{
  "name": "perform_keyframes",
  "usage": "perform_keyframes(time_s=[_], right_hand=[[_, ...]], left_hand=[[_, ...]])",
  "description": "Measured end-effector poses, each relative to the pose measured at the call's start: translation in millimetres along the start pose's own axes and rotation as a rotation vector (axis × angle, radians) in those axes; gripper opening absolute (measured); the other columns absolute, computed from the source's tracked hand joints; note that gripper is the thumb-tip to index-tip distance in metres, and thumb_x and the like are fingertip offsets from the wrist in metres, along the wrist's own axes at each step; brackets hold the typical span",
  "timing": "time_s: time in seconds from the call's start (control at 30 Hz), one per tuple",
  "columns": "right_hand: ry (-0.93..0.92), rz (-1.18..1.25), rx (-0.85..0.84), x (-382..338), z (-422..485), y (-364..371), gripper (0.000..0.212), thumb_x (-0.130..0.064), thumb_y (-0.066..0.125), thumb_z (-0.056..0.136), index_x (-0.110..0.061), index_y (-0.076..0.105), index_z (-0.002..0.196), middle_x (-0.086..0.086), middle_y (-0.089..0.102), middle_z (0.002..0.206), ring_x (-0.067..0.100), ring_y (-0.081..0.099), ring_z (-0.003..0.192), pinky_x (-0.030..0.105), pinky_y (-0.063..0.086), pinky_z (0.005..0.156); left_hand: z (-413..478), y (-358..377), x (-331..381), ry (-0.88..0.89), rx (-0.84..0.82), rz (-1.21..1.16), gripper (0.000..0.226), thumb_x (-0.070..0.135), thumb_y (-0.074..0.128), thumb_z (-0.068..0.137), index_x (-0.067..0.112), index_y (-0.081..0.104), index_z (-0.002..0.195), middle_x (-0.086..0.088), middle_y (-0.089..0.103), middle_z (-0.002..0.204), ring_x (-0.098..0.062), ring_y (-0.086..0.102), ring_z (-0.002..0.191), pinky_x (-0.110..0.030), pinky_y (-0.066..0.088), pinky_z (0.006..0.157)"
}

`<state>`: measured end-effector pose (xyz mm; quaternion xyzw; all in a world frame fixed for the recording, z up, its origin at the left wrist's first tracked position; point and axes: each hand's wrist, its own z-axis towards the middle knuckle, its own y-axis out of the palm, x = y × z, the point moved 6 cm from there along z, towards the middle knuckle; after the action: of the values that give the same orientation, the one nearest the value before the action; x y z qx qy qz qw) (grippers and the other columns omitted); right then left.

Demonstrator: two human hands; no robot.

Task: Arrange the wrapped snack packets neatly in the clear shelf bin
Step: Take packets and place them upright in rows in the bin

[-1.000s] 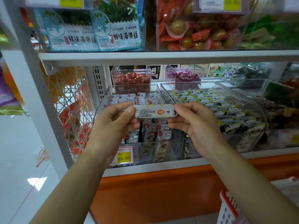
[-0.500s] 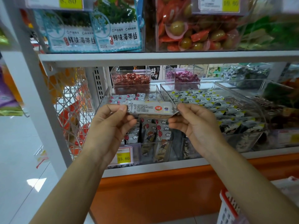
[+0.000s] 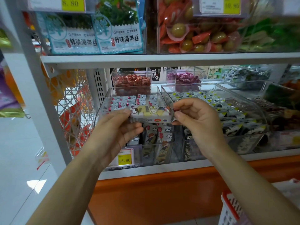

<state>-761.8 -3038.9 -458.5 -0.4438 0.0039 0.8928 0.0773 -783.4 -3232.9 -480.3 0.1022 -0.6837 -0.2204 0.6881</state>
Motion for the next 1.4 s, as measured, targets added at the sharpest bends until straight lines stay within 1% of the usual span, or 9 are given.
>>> perform_keyframes(time_s=[0.2, 0.5, 0.67, 0.8, 0.93, 1.03, 1.13, 1.3, 1.4], right_hand=[[-0.029, -0.131, 0.007, -4, -2, 2, 0.040, 0.005, 0.062, 0.080, -0.033, 0.064, 0.093, -0.011, 0.066, 0.095, 0.004, 0.062, 0.091, 0.021, 0.053, 0.080], [0.128, -0.033, -0.093, 8, -7, 17, 0.023, -0.012, 0.055, 0.092, -0.022, 0.061, 0.112, -0.009, 0.061, 0.100, 0.008, 0.065, 0.086, 0.024, 0.058, 0.067], [0.125, -0.033, -0.092, 8, -7, 18, 0.024, -0.012, 0.064, 0.087, -0.031, 0.065, 0.101, -0.009, 0.065, 0.102, 0.006, 0.064, 0.094, 0.024, 0.057, 0.074], [0.122, -0.110, -0.043, 8, -8, 16, 0.004, -0.023, 0.065, 0.085, -0.024, 0.068, 0.084, -0.017, 0.066, 0.077, -0.002, 0.062, 0.075, 0.010, 0.047, 0.064], [0.124, -0.105, 0.038, 7, -6, 10, 0.017, -0.020, 0.065, 0.086, -0.012, 0.066, 0.071, -0.007, 0.062, 0.062, 0.004, 0.060, 0.061, 0.016, 0.047, 0.055], [0.097, -0.117, 0.069, 8, -6, 8, 0.021, -0.018, 0.065, 0.086, -0.006, 0.065, 0.070, 0.007, 0.063, 0.065, 0.012, 0.059, 0.061, 0.020, 0.047, 0.056], [0.123, -0.115, 0.037, 9, -5, 9, 0.017, -0.020, 0.064, 0.086, -0.008, 0.067, 0.075, -0.006, 0.061, 0.064, 0.004, 0.058, 0.062, 0.014, 0.047, 0.056], [0.188, 0.104, -0.055, 12, -6, 13, 0.028, -0.007, 0.070, 0.079, -0.017, 0.063, 0.104, 0.000, 0.066, 0.101, 0.011, 0.067, 0.092, 0.025, 0.057, 0.076], [0.158, 0.113, -0.011, 7, -4, 13, 0.027, -0.002, 0.068, 0.080, -0.019, 0.060, 0.100, 0.001, 0.068, 0.097, 0.011, 0.069, 0.086, 0.025, 0.058, 0.070]], left_hand=[[0, 2, 2, 0.075, -0.073, 0.107, 0.023, 0.010, 0.056, 0.084, 0.009, 0.063, 0.105, -0.008, 0.073, 0.085, -0.019, 0.071, 0.081, -0.020, 0.055, 0.067], [-9, 18, 4, 0.170, -0.222, 0.217, 0.040, 0.010, 0.059, 0.075, 0.015, 0.058, 0.114, -0.013, 0.062, 0.113, -0.021, 0.068, 0.097, -0.021, 0.054, 0.076], [-9, 18, 3, 0.182, -0.159, 0.327, 0.056, 0.018, 0.063, 0.069, 0.019, 0.052, 0.124, -0.008, 0.070, 0.100, -0.019, 0.070, 0.091, -0.021, 0.055, 0.077], [-11, 21, 3, 0.230, -0.160, 0.492, 0.052, 0.016, 0.064, 0.074, 0.026, 0.052, 0.123, -0.002, 0.072, 0.100, -0.017, 0.068, 0.092, -0.018, 0.054, 0.075], [-14, 27, 3, 0.288, -0.188, 0.593, 0.047, 0.010, 0.066, 0.078, 0.035, 0.055, 0.116, 0.004, 0.068, 0.103, -0.011, 0.067, 0.092, -0.017, 0.053, 0.075], [-13, 30, 2, 0.313, -0.204, 0.645, 0.046, 0.007, 0.067, 0.079, 0.035, 0.057, 0.114, 0.008, 0.068, 0.102, -0.007, 0.066, 0.092, -0.015, 0.052, 0.075], [-11, 25, 2, 0.334, -0.157, 0.659, 0.037, 0.012, 0.064, 0.082, 0.035, 0.060, 0.110, 0.007, 0.066, 0.100, -0.006, 0.065, 0.088, -0.013, 0.051, 0.071], [-7, 14, 4, 0.308, -0.038, 0.527, 0.021, 0.017, 0.049, 0.094, 0.019, 0.064, 0.108, 0.002, 0.071, 0.094, -0.008, 0.069, 0.084, -0.013, 0.052, 0.069], [-8, 13, 7, 0.393, 0.000, 0.736, 0.024, 0.028, 0.044, 0.096, 0.023, 0.064, 0.108, 0.008, 0.068, 0.078, 0.007, 0.062, 0.074, -0.006, 0.047, 0.062]])
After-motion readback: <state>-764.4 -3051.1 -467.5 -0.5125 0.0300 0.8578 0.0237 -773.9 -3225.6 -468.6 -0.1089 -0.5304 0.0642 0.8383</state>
